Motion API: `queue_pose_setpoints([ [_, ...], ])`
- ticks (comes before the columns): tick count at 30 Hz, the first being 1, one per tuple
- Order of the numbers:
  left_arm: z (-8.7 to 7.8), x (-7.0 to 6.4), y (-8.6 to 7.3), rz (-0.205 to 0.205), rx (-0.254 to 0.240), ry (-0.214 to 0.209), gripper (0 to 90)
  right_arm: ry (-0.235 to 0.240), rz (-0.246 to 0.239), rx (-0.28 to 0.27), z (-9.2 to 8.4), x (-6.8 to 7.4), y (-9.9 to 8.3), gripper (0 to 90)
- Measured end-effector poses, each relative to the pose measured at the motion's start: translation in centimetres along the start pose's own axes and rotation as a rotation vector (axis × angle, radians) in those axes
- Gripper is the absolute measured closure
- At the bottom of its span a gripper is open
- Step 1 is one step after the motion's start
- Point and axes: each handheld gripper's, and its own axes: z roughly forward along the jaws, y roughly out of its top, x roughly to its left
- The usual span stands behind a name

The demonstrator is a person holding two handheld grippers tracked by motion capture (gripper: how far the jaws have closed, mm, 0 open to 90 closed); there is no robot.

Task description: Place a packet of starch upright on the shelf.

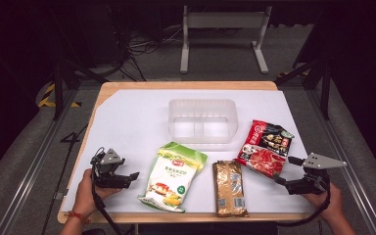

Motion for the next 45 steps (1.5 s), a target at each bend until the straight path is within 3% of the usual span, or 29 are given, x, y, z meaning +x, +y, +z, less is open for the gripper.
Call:
queue_pose_setpoints([
  [1, 0.1, -0.2, 0.1, 0.018, 0.0, 0.012, 26.2, 0.0, 0.006, 0.001, 0.0, -0.1, -0.1, 7.2],
  [2, 0.2, -0.4, 0.2, 0.003, -0.005, 0.062, 21.1, 0.003, 0.016, 0.001, 0.0, -0.3, -0.2, 7.2],
  [3, 0.2, -0.3, 0.2, -0.005, 0.007, 0.051, 21.8, 0.01, 0.036, -0.002, 0.0, -0.5, -0.3, 7.2],
  [5, 0.1, -0.2, 0.2, -0.007, -0.013, 0.037, 20.5, 0.007, 0.043, -0.01, -0.1, -0.6, -0.3, 7.4],
  [8, -0.1, -0.1, 0.3, 0.009, -0.034, 0.027, 19.1, 0.0, 0.036, -0.005, -0.2, -0.5, -0.4, 7.4],
  [10, -0.1, -0.1, 0.4, 0.001, -0.047, -0.004, 18.7, -0.001, 0.033, -0.005, -0.2, -0.5, -0.4, 7.4],
  [17, -0.1, -0.2, 0.7, 0.033, -0.035, -0.071, 24.2, -0.007, -0.005, 0.021, 0.1, 0.0, -0.3, 8.4],
  [19, -0.2, -0.2, 0.9, 0.023, -0.051, -0.1, 23.2, -0.009, -0.01, 0.026, 0.2, 0.0, -0.3, 8.4],
  [29, -0.1, -0.3, 2.0, 0.016, -0.077, -0.164, 22.3, -0.022, -0.033, 0.048, 0.4, 0.4, -0.2, 9.1],
  [30, 0.2, -0.3, 2.6, 0.019, -0.086, -0.198, 22.2, -0.023, -0.032, 0.049, 0.5, 0.4, -0.2, 9.2],
  [31, 0.2, -0.3, 2.6, 0.019, -0.086, -0.198, 22.2, -0.023, -0.032, 0.049, 0.5, 0.4, -0.2, 9.2],
  [35, 1.6, -0.7, 3.8, 0.029, -0.045, -0.249, 21.2, -0.026, -0.033, 0.049, 0.4, 0.4, -0.2, 9.3],
  [40, 3.7, -1.3, 4.7, 0.029, 0.021, -0.281, 18.6, -0.03, -0.044, 0.058, 0.5, 0.6, -0.2, 9.4],
  [45, 4.6, -1.3, 5.3, 0.016, 0.038, -0.307, 17.9, -0.03, -0.051, 0.062, 0.6, 0.6, -0.2, 9.5],
])
